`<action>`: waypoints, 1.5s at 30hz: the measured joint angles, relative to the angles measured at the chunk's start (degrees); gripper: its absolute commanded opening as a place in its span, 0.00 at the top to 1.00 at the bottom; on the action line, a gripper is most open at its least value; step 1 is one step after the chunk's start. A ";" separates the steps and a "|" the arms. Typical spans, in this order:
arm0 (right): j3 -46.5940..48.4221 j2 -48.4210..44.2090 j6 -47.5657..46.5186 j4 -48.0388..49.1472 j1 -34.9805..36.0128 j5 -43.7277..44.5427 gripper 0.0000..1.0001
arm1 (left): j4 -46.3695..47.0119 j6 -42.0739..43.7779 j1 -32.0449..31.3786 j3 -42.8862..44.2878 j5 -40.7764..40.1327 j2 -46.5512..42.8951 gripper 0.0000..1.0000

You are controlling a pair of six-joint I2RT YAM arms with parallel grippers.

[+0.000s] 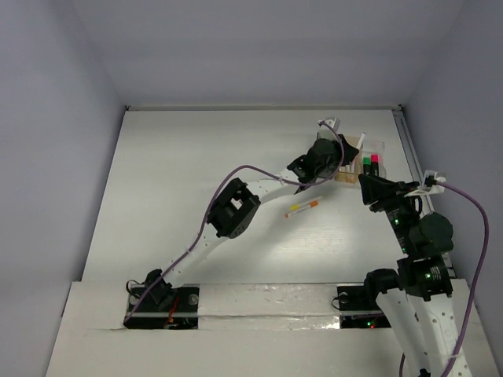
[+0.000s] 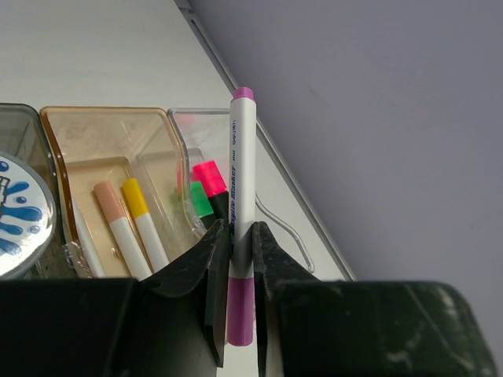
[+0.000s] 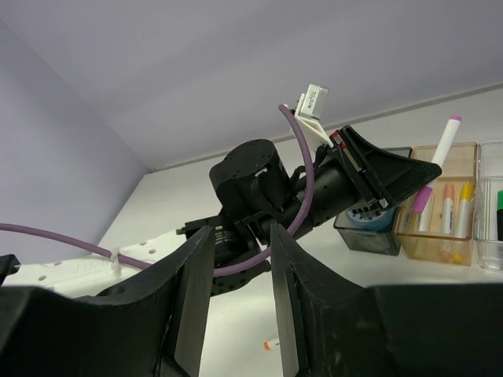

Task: Sort the stationery into containers
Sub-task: Place the pen in the storage box, then pick up the pen from the center of the board.

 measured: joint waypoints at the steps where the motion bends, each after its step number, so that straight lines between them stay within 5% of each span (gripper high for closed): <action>1: 0.00 0.04 -0.02 0.00 0.00 -0.02 0.60 | 0.00 0.00 0.11 0.50 -0.02 0.42 0.93; 16: -0.02 1.01 -0.02 0.31 0.00 -0.26 0.60 | -0.42 0.85 1.05 2.27 1.57 2.43 0.59; 20: -0.15 1.68 -0.09 0.37 0.00 -0.24 0.87 | -0.07 2.16 1.14 2.21 2.64 2.43 0.58; 23: -0.35 2.62 -0.13 0.22 0.00 -0.24 0.96 | 0.94 4.33 1.22 -0.20 3.89 1.14 0.58; 31: -0.35 4.44 -0.20 -0.83 0.00 -0.24 0.97 | 1.92 15.82 1.99 -24.28 4.07 -23.78 0.56; 37: -0.04 9.09 -0.02 -1.03 0.00 -2.91 0.87 | 12.48 20.90 2.67 -45.68 -0.31 -54.25 0.53; 41: 1.07 19.30 0.09 -1.81 0.00 -7.67 0.60 | 16.44 20.44 2.84 -59.47 -3.67 -67.69 0.53; 45: 0.44 26.93 0.76 -3.41 0.02 -11.10 0.44 | 14.03 18.97 2.75 -70.73 -5.68 -73.31 0.52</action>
